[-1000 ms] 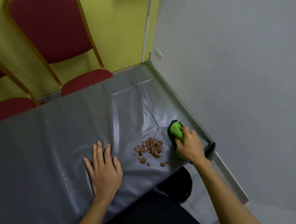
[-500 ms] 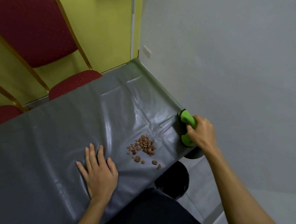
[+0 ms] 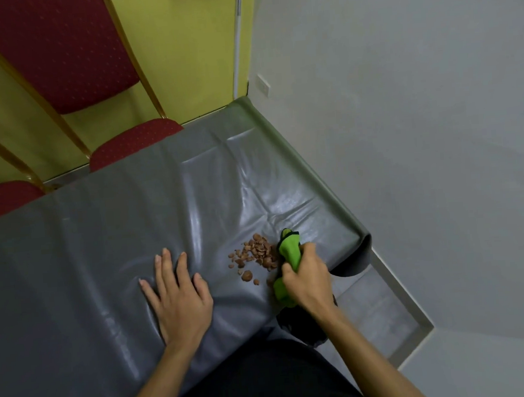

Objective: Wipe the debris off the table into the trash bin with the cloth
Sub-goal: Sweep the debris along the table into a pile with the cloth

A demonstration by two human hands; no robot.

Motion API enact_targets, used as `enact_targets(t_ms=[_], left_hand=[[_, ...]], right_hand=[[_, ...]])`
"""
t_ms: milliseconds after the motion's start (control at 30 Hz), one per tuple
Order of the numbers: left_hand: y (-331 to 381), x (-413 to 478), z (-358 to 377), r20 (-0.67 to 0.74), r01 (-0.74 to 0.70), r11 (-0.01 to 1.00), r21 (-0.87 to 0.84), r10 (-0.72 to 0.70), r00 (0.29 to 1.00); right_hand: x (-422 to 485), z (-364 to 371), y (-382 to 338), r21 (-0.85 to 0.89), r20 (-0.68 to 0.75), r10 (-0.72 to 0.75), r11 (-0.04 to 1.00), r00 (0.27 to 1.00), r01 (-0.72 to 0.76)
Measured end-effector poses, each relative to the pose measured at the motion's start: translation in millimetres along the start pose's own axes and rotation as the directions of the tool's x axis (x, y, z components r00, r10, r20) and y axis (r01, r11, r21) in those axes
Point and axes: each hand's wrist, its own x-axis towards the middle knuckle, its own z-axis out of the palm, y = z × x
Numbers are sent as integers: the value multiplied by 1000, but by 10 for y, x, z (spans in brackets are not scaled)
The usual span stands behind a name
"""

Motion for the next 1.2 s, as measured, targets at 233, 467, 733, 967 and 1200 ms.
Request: enact_targets(t_ms=[233, 467, 733, 967, 1200], left_hand=[[1, -15, -3, -1, -1, 1000, -15, 1, 1000], [-26, -6, 20, 1, -1, 1000, -5, 1, 1000], [-22, -7, 9, 4, -8, 1000, -7, 8, 1000], [-10, -7, 27, -41, -15, 999, -32, 14, 999], [-36, -8, 25, -26, -8, 1000, -12, 8, 1000]], right_hand=[[230, -104, -216, 109, 88, 81, 990, 993, -90], [751, -533, -425, -176, -85, -115, 979, 990, 99], [753, -93, -615, -421, 189, -236, 858, 953, 295], [482, -57, -626, -415, 531, -333, 699, 779, 582], [846, -202, -992, -409, 355, -418, 734, 836, 541]])
